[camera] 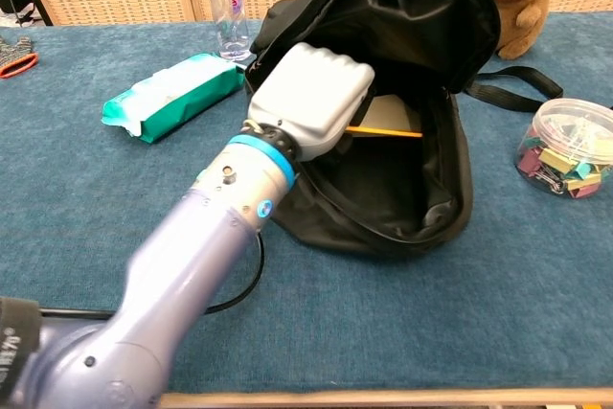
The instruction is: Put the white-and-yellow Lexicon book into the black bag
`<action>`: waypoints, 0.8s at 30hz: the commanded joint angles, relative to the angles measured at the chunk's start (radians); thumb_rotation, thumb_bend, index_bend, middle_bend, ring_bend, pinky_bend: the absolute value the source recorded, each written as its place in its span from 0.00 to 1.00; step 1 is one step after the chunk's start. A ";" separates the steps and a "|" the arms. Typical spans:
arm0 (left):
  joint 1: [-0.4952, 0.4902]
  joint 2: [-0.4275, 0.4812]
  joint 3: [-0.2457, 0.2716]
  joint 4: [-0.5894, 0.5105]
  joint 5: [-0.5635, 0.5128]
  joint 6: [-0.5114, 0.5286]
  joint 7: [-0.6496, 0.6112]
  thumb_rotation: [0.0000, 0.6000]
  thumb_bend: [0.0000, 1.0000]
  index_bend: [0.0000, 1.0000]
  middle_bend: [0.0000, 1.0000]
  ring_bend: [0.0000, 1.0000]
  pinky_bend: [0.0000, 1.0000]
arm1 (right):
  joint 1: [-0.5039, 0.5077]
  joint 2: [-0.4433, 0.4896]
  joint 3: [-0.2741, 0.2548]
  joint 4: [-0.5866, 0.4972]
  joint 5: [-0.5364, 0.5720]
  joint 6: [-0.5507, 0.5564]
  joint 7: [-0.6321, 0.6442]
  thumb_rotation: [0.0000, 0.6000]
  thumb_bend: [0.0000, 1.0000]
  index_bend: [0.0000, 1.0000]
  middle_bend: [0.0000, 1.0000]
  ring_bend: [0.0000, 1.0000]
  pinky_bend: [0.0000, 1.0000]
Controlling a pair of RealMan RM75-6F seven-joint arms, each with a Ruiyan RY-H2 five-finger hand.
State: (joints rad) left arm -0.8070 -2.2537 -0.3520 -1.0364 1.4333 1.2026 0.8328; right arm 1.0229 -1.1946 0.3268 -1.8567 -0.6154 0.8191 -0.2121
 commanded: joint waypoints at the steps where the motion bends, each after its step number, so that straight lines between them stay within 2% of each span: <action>1: -0.006 -0.004 0.001 -0.014 -0.025 -0.019 0.000 1.00 0.51 0.65 0.64 0.64 0.82 | 0.004 0.004 -0.002 -0.001 0.004 0.003 0.001 1.00 0.91 0.60 0.50 0.51 0.74; 4: -0.002 0.041 0.018 -0.061 -0.043 -0.056 0.020 1.00 0.46 0.32 0.30 0.33 0.63 | 0.007 0.010 -0.003 0.000 0.009 0.003 0.006 1.00 0.91 0.60 0.50 0.51 0.74; 8: 0.005 0.093 0.041 -0.110 -0.067 -0.098 0.044 1.00 0.41 0.12 0.10 0.18 0.49 | 0.010 0.009 -0.007 0.004 0.011 0.003 0.015 1.00 0.91 0.60 0.50 0.50 0.74; 11: 0.011 0.133 0.059 -0.143 -0.074 -0.112 0.041 1.00 0.33 0.01 0.02 0.12 0.43 | 0.011 0.005 -0.013 0.007 0.010 0.004 0.018 1.00 0.91 0.60 0.50 0.50 0.74; 13: 0.014 0.159 0.072 -0.158 -0.073 -0.119 0.030 1.00 0.26 0.00 0.00 0.09 0.40 | 0.011 0.004 -0.015 0.008 0.008 0.008 0.021 1.00 0.91 0.60 0.50 0.50 0.74; 15: 0.018 0.190 0.084 -0.180 -0.084 -0.137 0.028 1.00 0.13 0.00 0.00 0.03 0.35 | 0.011 0.003 -0.014 0.008 0.012 0.007 0.030 1.00 0.91 0.60 0.50 0.50 0.74; 17: 0.022 0.213 0.092 -0.204 -0.094 -0.152 0.018 1.00 0.05 0.00 0.00 0.00 0.31 | 0.013 0.004 -0.013 0.009 0.015 0.006 0.034 1.00 0.91 0.60 0.50 0.50 0.74; 24: 0.036 0.348 0.156 -0.285 -0.025 -0.191 -0.225 1.00 0.01 0.00 0.00 0.00 0.23 | 0.025 0.018 -0.001 0.021 0.046 -0.002 0.048 1.00 0.92 0.60 0.50 0.50 0.73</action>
State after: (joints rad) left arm -0.7786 -1.9685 -0.2312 -1.2864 1.3662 1.0280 0.7068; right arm 1.0444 -1.1796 0.3228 -1.8409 -0.5771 0.8195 -0.1668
